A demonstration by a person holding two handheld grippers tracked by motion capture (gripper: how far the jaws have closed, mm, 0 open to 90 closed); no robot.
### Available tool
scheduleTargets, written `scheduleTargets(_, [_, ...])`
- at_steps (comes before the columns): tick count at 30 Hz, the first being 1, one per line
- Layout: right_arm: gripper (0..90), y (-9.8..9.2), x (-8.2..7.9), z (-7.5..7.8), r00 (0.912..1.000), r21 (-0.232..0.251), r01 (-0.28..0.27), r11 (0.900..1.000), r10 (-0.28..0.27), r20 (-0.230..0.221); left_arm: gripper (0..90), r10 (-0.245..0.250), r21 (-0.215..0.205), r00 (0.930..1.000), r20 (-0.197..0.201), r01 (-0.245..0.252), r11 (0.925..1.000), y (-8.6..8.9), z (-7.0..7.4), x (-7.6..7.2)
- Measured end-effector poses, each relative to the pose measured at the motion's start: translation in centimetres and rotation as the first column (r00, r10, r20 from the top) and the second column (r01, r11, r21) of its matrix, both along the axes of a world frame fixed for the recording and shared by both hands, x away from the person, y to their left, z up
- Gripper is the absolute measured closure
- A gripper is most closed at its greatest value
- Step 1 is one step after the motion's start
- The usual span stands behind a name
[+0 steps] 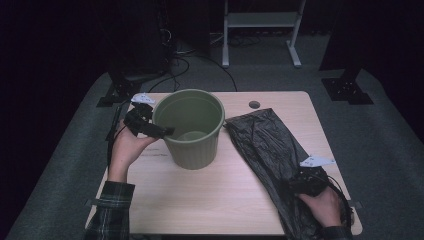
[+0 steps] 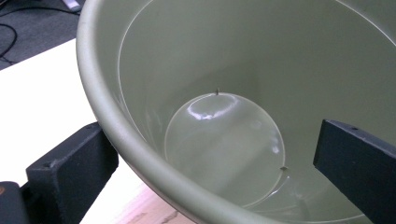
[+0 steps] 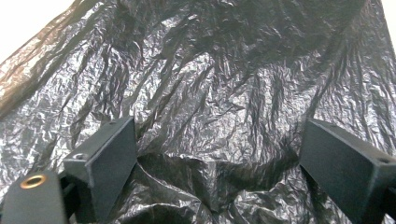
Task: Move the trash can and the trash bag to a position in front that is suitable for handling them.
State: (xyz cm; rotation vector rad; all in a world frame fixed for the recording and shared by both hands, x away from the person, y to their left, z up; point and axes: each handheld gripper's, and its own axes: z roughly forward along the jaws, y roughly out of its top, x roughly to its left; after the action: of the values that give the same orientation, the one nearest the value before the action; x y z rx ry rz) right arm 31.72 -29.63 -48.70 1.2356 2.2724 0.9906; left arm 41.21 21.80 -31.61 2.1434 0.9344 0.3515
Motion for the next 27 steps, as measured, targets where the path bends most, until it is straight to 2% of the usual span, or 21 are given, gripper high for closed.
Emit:
scheduleTargets(6, [10.5,0.0,0.0,0.0,1.0000,0.000,0.001,1.000,-0.001,0.000,0.0,-0.040,0.006,0.9992,0.001,0.040,0.9992,-1.2,0.0,-1.2])
scheduleTargets(12, [10.5,0.0,0.0,0.0,1.0000,0.000,0.001,1.000,-0.001,0.000,0.0,-0.079,-0.005,0.9968,-0.001,0.079,0.9968,-2.5,-0.1,-2.6])
scheduleTargets(17, [10.5,0.0,0.0,0.0,1.0000,0.000,0.001,1.000,-0.001,-0.001,0.0,-0.112,-0.015,0.9937,0.002,0.112,0.9936,-3.6,-0.2,-3.8])
scheduleTargets(27, [10.5,0.0,0.0,0.0,1.0000,0.000,0.001,1.000,-0.001,0.000,0.0,-0.159,-0.027,0.9873,0.004,0.159,0.9869,-4.8,-0.3,-5.6])
